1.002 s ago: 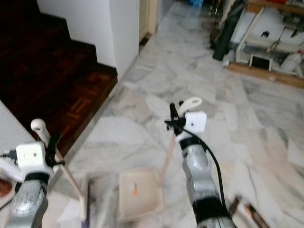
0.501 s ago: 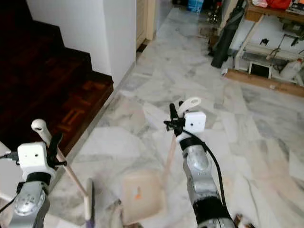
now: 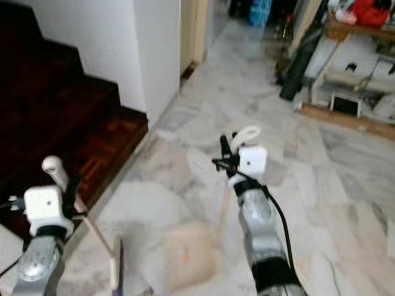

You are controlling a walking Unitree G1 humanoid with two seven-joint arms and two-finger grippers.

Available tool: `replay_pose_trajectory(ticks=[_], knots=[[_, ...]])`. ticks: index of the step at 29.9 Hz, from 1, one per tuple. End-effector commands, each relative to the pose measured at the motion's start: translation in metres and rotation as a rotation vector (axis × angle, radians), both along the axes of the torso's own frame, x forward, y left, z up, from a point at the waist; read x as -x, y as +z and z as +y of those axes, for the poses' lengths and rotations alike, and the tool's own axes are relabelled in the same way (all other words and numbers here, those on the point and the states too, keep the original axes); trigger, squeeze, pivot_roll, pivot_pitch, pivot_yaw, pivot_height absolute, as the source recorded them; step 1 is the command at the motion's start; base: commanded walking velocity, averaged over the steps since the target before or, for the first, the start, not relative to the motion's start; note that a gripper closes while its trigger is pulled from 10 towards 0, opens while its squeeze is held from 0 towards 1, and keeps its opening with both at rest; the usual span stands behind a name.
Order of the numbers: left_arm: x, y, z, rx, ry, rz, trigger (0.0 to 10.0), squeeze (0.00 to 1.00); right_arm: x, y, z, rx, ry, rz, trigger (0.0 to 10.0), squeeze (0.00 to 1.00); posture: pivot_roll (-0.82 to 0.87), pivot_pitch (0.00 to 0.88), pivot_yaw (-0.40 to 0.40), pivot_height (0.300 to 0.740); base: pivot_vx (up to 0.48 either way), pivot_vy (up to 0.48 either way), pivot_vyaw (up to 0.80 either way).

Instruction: Sweep floor

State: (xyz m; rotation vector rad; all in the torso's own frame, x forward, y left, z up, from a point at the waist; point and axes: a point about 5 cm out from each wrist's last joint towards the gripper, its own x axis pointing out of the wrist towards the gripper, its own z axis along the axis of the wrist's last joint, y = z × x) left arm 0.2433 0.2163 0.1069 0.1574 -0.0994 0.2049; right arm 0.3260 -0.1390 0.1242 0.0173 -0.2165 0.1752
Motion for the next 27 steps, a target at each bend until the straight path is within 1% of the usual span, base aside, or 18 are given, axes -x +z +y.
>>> replay_pose_trajectory(ticks=[1, 7, 20, 27], knots=[[-0.0012, 0.0066, -0.0017, -0.019, -0.013, -0.035, 10.0, 0.0, -0.0001, 0.0083, -0.0112, 0.024, -0.029, -0.044, 10.0, 0.0, 0.01, 0.04, -0.026, 0.74, 0.382, 0.0, 0.0], [-0.0032, 0.0079, -0.0005, -0.021, -0.01, -0.039, 10.0, 0.0, -0.0012, 0.0091, -0.0114, 0.023, -0.032, -0.044, 10.0, 0.0, 0.01, 0.056, -0.027, 0.74, 0.383, 0.0, 0.0], [-0.002, 0.0082, 0.0012, -0.019, 0.004, -0.041, 10.0, 0.0, -0.001, 0.0077, -0.0118, 0.021, -0.037, -0.037, 10.0, 0.0, 0.02, 0.076, -0.029, 0.74, 0.376, 0.0, 0.0], [-0.0023, 0.0086, 0.0013, -0.016, 0.005, -0.045, 10.0, 0.0, -0.003, 0.0072, -0.0119, 0.028, -0.041, -0.022, 10.0, 0.0, 0.01, 0.078, -0.03, 0.74, 0.0, 0.0, 0.0]])
